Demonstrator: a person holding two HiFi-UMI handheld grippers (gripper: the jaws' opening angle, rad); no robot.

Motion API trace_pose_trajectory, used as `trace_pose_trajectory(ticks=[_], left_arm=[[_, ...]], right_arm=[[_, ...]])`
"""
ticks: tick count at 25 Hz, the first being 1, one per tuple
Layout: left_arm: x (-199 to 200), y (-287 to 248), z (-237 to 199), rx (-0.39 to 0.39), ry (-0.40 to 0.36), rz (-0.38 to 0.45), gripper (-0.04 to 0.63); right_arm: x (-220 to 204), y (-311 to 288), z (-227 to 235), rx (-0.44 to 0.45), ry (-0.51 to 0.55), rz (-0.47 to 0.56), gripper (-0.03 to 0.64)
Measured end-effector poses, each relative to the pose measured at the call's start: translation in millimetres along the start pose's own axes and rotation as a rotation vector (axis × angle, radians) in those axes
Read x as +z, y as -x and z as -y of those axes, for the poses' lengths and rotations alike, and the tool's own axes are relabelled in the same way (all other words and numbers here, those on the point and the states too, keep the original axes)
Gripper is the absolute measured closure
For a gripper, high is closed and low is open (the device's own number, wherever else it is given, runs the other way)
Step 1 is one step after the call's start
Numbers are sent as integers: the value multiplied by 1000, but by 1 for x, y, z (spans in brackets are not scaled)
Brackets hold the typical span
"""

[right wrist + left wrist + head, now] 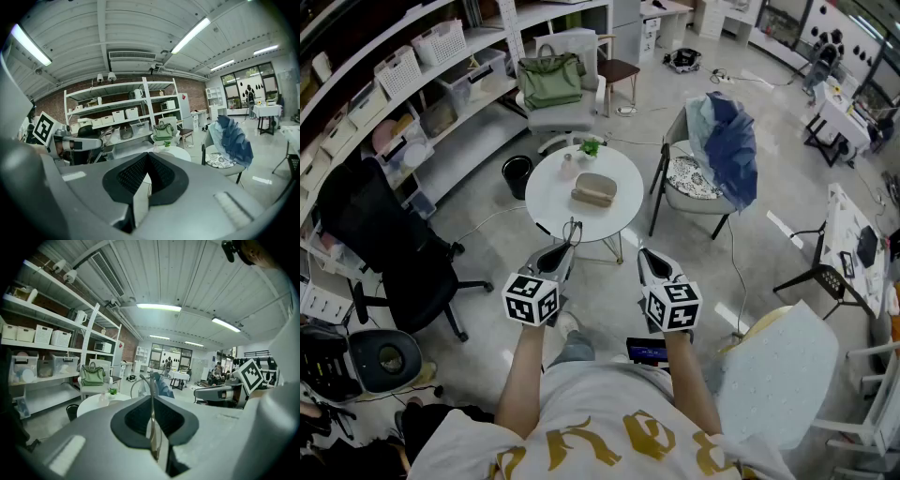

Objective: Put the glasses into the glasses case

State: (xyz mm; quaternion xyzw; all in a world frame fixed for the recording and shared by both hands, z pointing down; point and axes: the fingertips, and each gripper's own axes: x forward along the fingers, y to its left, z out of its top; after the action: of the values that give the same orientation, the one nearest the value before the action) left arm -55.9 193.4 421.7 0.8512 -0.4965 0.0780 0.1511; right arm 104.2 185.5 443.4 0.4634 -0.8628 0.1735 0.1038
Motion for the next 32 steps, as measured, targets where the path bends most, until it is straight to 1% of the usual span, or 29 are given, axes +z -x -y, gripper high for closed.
trace_pose_trajectory(ticks=[7, 12, 17, 21, 25, 28, 32], left_arm=[[-9, 13, 15, 8, 13, 6, 578], [-9, 12, 26, -16, -14, 0, 578], [-8, 4, 20, -35, -8, -7, 578], [-11, -15, 16, -54, 1, -17, 578], [-15, -42, 0, -64, 25, -43, 578], [-17, -69, -17, -68, 45, -63, 578], [-10, -110, -53, -75, 59, -89, 578]], right_arm=[[-4, 17, -6, 26, 12, 5, 595], [-6, 19, -3, 19, -16, 9, 594], [-1, 10, -3, 40, -43, 12, 594], [-3, 2, 10, 25, -41, -8, 594], [-6, -22, 22, 20, -35, -44, 594], [-5, -47, 37, 12, -34, -73, 594], [8, -95, 53, 9, -56, -87, 594]])
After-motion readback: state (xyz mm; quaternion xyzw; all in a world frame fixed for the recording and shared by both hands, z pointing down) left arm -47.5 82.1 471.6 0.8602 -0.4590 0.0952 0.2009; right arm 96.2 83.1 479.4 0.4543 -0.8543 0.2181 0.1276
